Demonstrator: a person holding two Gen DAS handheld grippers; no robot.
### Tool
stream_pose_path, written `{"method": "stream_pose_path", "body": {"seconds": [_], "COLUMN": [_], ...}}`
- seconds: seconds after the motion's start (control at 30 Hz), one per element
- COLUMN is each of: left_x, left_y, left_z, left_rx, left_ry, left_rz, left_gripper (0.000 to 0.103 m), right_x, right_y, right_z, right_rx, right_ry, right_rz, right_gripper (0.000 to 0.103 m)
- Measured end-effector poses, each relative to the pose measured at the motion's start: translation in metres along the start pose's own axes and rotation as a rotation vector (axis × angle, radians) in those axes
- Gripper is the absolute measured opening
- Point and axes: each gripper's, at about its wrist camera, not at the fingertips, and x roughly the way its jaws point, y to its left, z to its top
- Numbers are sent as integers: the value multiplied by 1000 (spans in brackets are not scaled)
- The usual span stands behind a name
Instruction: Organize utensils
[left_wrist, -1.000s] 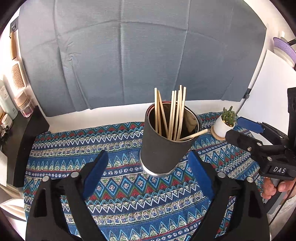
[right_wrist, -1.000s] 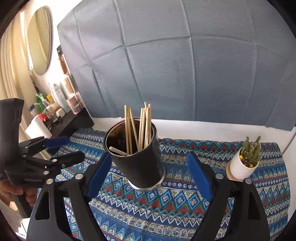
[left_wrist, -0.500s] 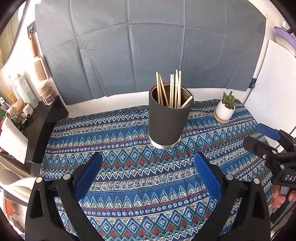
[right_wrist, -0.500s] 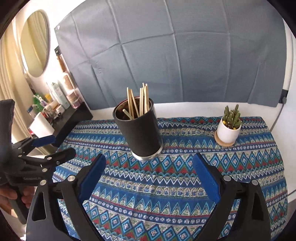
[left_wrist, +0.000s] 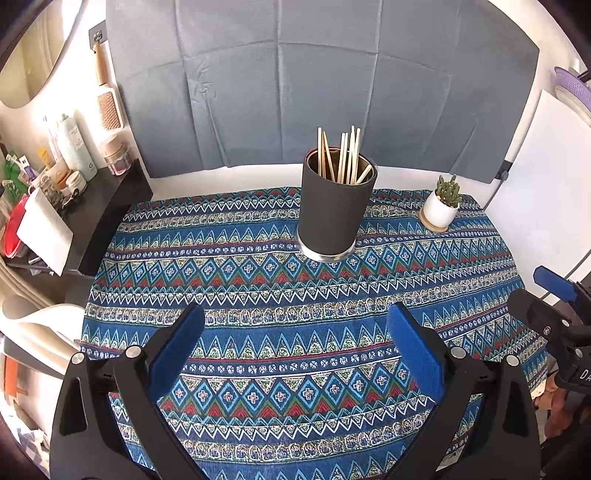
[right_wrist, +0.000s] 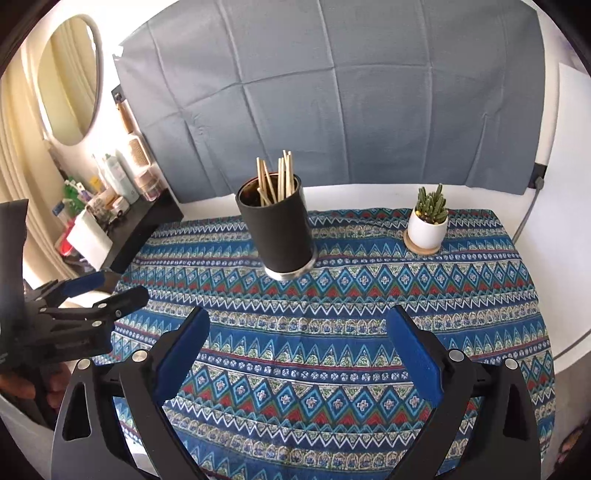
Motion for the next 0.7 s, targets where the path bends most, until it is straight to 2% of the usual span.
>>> {"method": "stream_pose_path", "body": {"seconds": [0.13, 0.33, 0.7], "left_x": [0, -8, -19], "left_y": [3, 3, -4], "left_z": [-6, -15, -17], "left_rx": [-36, -65, -43], "left_ry": [45, 55, 30], "left_rz": [32, -21, -17], "left_gripper": [97, 97, 97], "right_x": [-13, -18, -20], "right_y": [5, -4, 0], "right_z": [-9, -15, -22], "right_rx": [-1, 57, 52], "right_ry": [-40, -3, 23], "right_rz": [-52, -73, -48], "right_gripper": [92, 92, 92]}}
